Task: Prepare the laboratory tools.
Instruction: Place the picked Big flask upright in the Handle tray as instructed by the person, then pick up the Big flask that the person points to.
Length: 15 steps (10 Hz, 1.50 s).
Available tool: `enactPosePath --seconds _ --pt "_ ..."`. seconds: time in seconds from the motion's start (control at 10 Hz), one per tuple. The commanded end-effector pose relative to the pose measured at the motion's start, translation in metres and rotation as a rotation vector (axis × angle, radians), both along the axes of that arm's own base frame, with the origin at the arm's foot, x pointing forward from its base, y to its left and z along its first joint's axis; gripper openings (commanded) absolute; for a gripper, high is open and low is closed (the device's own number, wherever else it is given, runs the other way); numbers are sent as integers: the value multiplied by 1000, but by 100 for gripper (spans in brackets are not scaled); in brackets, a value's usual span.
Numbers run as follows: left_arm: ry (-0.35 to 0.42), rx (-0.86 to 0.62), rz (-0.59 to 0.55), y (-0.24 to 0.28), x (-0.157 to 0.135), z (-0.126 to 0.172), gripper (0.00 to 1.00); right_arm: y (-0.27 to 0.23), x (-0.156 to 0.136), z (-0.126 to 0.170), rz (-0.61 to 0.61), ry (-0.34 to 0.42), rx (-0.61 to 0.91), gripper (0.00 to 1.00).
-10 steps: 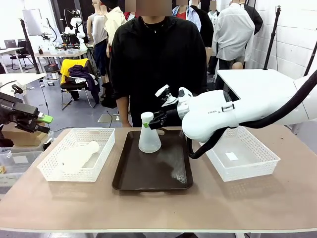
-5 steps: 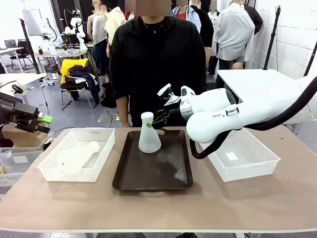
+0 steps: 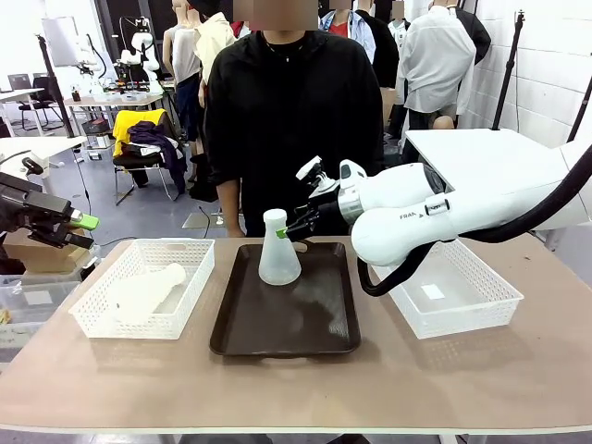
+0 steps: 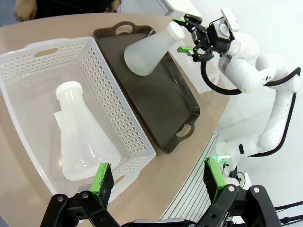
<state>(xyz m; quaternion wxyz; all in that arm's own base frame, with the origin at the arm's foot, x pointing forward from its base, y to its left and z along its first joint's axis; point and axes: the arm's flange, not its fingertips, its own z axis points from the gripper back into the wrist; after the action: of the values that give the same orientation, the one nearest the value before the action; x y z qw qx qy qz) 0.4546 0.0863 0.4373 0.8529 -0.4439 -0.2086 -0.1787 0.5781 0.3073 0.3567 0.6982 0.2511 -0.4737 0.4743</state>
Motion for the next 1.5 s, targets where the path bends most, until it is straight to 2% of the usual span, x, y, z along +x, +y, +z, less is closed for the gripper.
enactPosePath --seconds 0.0,0.8,1.0,1.1,1.2,1.4 --pt "-2 2 -2 1 -1 1 100 1 0 1 -6 -1 12 100" --pt "-2 2 -2 1 -1 1 100 0 0 0 0 0 0 100" --pt "-2 2 -2 1 -1 1 100 -62 -18 45 54 -74 -52 100" --pt "-2 2 -2 1 -1 1 100 -94 -18 56 33 -95 -99 100" --pt "-2 2 -2 1 -1 1 100 -128 -20 67 -13 -106 -137 100" --pt "-2 2 -2 1 -1 1 100 -178 -18 83 -85 -75 -201 100"
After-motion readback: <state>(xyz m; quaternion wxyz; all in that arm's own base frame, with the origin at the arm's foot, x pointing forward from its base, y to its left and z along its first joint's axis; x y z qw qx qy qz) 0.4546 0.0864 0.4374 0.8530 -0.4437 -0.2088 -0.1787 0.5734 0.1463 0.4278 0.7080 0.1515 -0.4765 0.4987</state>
